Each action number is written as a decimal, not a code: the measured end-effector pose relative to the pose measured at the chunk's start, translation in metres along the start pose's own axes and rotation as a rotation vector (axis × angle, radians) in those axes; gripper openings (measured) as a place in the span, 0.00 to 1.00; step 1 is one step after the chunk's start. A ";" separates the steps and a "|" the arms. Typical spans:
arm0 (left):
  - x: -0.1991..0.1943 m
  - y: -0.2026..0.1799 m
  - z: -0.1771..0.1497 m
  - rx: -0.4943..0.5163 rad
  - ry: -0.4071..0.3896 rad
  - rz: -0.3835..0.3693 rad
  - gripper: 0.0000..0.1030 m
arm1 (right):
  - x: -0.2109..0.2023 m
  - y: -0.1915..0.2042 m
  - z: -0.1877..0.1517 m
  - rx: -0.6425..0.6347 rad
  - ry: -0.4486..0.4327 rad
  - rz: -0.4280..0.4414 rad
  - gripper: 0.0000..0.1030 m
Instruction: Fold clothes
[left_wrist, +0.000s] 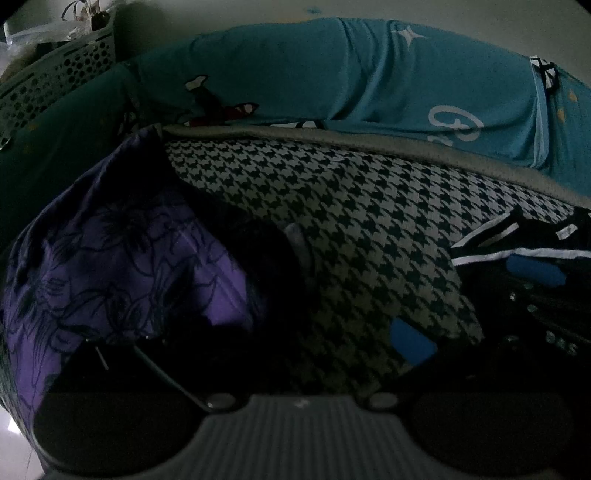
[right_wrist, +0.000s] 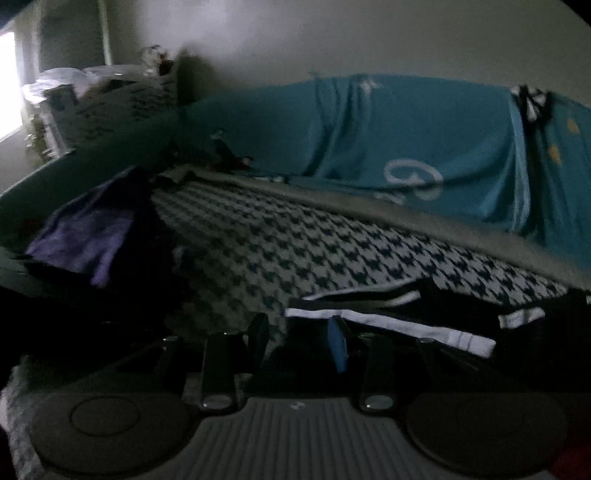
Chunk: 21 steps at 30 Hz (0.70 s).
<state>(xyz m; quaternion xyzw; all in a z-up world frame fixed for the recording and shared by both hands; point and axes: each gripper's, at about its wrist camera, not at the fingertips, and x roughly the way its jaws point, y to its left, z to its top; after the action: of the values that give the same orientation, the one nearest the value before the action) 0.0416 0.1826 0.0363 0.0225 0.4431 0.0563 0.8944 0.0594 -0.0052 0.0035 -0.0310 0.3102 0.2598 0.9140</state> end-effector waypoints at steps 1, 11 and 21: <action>0.000 0.000 0.000 0.001 0.000 -0.001 1.00 | 0.003 -0.001 -0.001 0.005 0.004 -0.010 0.34; 0.001 -0.002 -0.001 0.009 0.000 0.007 1.00 | 0.027 0.015 -0.006 -0.091 0.007 -0.046 0.51; 0.001 0.000 0.000 0.002 -0.006 0.012 1.00 | 0.031 0.002 0.002 0.063 -0.058 -0.044 0.13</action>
<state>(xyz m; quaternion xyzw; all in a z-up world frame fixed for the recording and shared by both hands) 0.0419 0.1828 0.0352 0.0262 0.4403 0.0609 0.8954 0.0803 0.0110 -0.0132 -0.0013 0.2911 0.2305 0.9285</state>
